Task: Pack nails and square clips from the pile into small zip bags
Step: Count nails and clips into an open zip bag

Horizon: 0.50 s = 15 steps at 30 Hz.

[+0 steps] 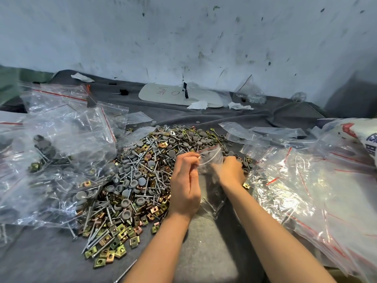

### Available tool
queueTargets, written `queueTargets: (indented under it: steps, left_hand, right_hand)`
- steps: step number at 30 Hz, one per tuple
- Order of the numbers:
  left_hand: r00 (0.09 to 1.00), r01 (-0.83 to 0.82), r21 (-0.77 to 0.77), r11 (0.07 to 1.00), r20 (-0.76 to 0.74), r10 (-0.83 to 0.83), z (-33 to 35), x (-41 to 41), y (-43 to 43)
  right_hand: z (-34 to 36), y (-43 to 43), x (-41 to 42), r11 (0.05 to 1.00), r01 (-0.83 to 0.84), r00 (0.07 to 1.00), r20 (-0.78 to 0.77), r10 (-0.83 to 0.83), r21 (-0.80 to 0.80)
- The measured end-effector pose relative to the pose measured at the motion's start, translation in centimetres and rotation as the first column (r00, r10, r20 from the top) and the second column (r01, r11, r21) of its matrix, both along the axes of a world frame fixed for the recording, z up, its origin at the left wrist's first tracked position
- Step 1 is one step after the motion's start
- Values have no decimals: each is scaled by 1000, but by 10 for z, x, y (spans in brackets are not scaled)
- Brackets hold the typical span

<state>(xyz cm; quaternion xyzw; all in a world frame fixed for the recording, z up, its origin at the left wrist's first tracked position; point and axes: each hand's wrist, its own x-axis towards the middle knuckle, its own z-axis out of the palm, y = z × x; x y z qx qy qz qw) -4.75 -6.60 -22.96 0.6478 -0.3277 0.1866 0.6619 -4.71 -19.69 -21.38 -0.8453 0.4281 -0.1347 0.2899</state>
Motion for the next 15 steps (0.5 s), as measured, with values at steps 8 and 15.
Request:
queueTargets:
  steps: [8,15]
  left_hand:
    - [1000,8,0,1000,-10,-8,0,1,-2]
    - [1000,1,1,1000,-1,-1,2,-1,0]
  right_hand:
    - [7,-13,-12,983,-101,987,139,79,155]
    - [7,-2,-6,986,-165,986,-1,166,37]
